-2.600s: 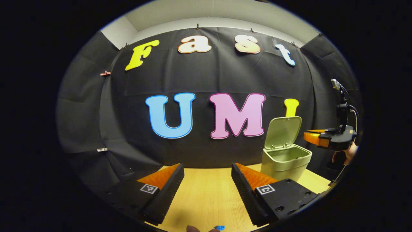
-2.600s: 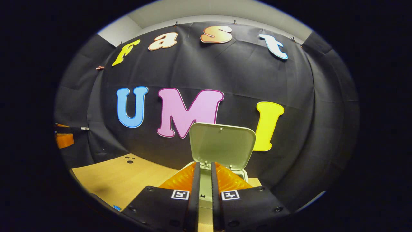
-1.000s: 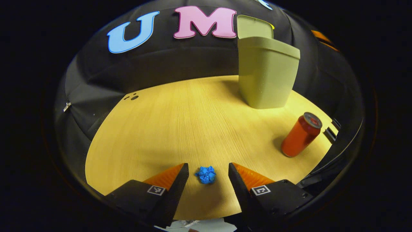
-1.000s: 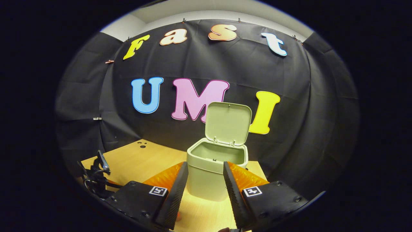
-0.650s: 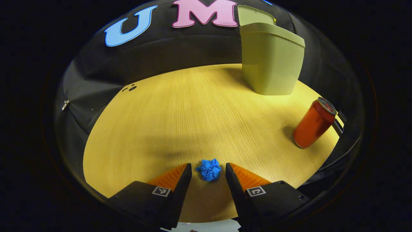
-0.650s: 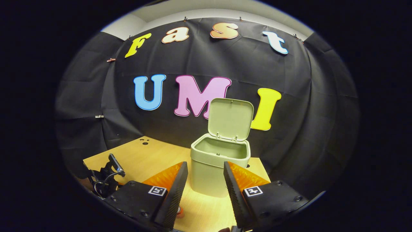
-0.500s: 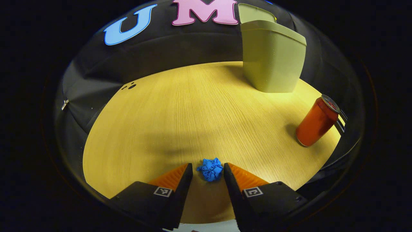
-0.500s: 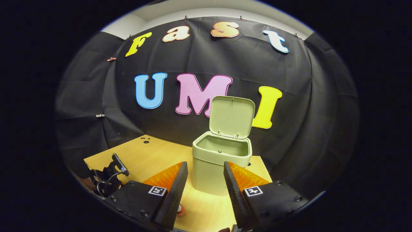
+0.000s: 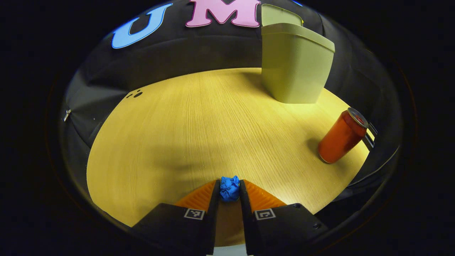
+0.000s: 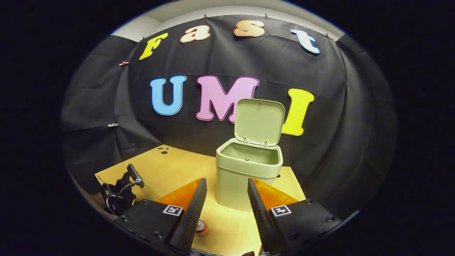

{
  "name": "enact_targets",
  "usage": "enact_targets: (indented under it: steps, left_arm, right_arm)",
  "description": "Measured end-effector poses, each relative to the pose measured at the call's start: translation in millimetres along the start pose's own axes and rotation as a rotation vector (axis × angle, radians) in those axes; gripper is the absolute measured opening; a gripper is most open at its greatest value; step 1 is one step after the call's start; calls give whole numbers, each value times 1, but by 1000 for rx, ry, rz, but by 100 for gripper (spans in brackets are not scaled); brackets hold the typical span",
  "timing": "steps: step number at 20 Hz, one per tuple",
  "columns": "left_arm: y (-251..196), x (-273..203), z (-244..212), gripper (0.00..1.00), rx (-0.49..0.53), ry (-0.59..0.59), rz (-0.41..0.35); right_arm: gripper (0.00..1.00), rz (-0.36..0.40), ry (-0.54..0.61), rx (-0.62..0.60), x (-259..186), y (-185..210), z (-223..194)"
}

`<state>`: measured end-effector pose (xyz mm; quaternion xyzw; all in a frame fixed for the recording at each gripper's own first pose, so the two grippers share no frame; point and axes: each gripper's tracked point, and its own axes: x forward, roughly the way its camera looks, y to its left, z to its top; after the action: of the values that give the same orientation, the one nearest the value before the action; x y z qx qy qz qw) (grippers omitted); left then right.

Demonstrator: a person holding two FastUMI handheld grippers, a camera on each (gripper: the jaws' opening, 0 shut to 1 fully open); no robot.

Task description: Press the lid of the desktop garbage bin to open it, pick up the crumpled paper on the desktop and throw it into the bin, then pick up the pop can on the desktop and drop it into the bin, and finally close the garbage bin lid.

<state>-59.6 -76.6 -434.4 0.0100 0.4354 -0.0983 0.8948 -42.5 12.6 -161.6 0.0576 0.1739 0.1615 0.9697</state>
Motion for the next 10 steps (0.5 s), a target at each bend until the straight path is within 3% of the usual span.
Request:
enact_targets:
  steps: [2, 3, 5, 7, 8, 10]
  left_arm:
    - [-2, -8, 11, 33, -1, -27, -8]
    - [-2, -12, 20, 40, -1, -46, -8]
    - [-2, -22, 40, 33, -8, -89, -10]
    - [-6, -33, 67, 37, -10, -143, -29]
    - [-8, -39, 81, 32, -12, -171, -39]
    - [-10, -51, 114, 36, -12, -234, -52]
  right_arm:
    - [74, 5, 4, 6, 1, 1, -2]
    - [74, 7, 5, 8, 2, 2, -3]
    - [74, 11, 10, 9, 3, 3, -6]
    - [74, 15, 11, 13, 3, 4, -7]
    - [75, 18, 13, 19, 4, 4, -8]
    - [74, 23, 16, 33, 5, 4, -8]
